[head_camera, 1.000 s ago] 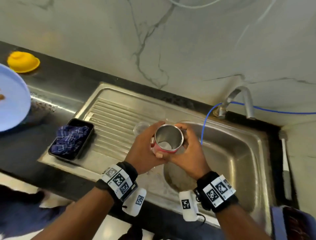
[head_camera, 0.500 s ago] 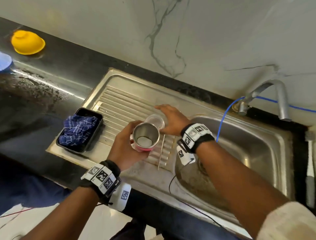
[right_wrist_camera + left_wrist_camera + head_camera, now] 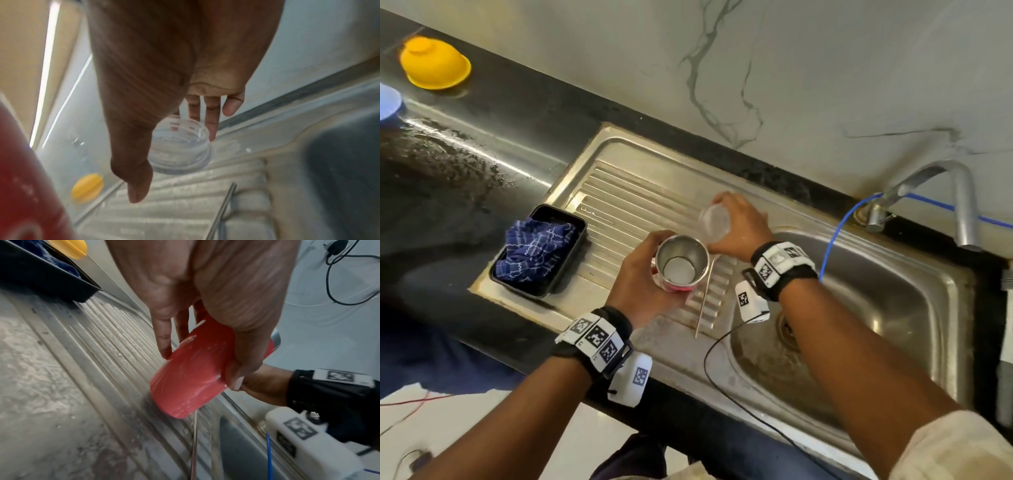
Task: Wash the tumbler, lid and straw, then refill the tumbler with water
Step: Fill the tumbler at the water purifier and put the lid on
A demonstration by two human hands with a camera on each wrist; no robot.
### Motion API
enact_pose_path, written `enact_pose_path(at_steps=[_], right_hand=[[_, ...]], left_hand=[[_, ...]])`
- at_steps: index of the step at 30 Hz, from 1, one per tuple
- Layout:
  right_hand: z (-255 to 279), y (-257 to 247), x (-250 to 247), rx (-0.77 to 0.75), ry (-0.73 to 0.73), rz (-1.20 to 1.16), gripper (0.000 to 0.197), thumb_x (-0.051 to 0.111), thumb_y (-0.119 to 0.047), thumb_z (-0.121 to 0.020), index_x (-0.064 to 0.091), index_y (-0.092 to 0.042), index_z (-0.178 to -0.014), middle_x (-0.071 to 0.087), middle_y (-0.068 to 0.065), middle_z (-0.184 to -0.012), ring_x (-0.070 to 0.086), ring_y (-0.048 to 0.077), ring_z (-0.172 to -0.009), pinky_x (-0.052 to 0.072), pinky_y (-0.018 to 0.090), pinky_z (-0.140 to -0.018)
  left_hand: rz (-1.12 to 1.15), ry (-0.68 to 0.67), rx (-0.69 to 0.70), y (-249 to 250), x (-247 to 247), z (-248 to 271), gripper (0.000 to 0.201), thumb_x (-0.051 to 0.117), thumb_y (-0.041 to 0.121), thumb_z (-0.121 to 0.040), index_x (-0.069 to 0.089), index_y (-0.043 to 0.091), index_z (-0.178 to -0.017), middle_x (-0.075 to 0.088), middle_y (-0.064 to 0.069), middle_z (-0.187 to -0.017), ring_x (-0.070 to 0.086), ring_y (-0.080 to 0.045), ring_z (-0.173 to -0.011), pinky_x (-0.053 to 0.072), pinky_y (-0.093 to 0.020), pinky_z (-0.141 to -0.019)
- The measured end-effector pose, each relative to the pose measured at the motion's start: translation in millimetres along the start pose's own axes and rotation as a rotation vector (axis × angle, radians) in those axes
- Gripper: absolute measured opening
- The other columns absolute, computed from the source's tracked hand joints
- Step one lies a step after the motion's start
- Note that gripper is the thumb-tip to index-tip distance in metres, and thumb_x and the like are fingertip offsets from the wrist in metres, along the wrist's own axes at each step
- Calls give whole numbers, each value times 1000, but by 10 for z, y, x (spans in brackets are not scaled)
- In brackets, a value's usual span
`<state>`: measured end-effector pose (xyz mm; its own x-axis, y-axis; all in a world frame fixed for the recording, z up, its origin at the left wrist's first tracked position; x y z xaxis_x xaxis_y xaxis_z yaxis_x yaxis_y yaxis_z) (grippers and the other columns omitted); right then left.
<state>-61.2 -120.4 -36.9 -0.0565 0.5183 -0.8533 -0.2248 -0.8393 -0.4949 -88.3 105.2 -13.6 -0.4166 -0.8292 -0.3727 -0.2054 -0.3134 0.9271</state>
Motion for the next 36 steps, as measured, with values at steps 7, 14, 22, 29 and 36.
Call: enact_pose_path(at_steps=[7, 14, 22, 29, 36], right_hand=[[767, 15, -706, -32, 218, -486, 104, 99, -33, -69, 37, -37, -152, 56, -13, -130, 59, 2, -118, 55, 25, -98], [1244, -404, -484, -86, 287, -696, 83, 104, -34, -59, 55, -26, -125, 65, -12, -130, 64, 12, -122, 53, 36, -103], [1183, -574, -14, -51, 219, -787, 84, 106, -30, -57, 48, -22, -118, 61, -9, -147, 59, 1, -131, 51, 25, -106], [1161, -618, 78, -97, 209, -528, 96, 90, -63, -69, 49, -36, -151, 57, -15, -147, 53, 7, -137, 47, 40, -114], [1096, -604, 33, -134, 188, -397, 87, 90, -63, -70, 57, -39, -147, 54, -17, -152, 46, 6, -143, 42, 47, -117]], left_hand=[[23, -30, -1, -61, 148, -26, 86, 101, 11, -57, 56, 28, -128, 70, 11, -117, 67, -12, -111, 57, -25, -85], [63, -57, 10, -69, 210, -28, 84, 100, 6, -57, 57, 23, -127, 71, 9, -114, 69, -10, -102, 56, -21, -80], [107, -93, 25, -95, 220, -44, 88, 99, 0, -60, 56, 27, -132, 71, 7, -121, 69, -14, -112, 58, -26, -87], [147, -120, -1, -160, 234, -35, 86, 95, -5, -62, 56, 26, -132, 71, 8, -120, 68, -9, -111, 53, -18, -86], [81, -129, 35, -138, 216, -52, 118, 98, 3, -62, 33, 32, -155, 66, 14, -125, 68, 0, -110, 58, -21, -85]])
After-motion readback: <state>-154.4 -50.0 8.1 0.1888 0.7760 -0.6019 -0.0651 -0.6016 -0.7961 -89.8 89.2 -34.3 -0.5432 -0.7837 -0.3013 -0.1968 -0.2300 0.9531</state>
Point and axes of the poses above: each hand's wrist, its own z-axis away from the middle knuckle, its own x-axis out of the palm, y = z × x, the point moved 7 cm from there along -z, towards the middle knuckle
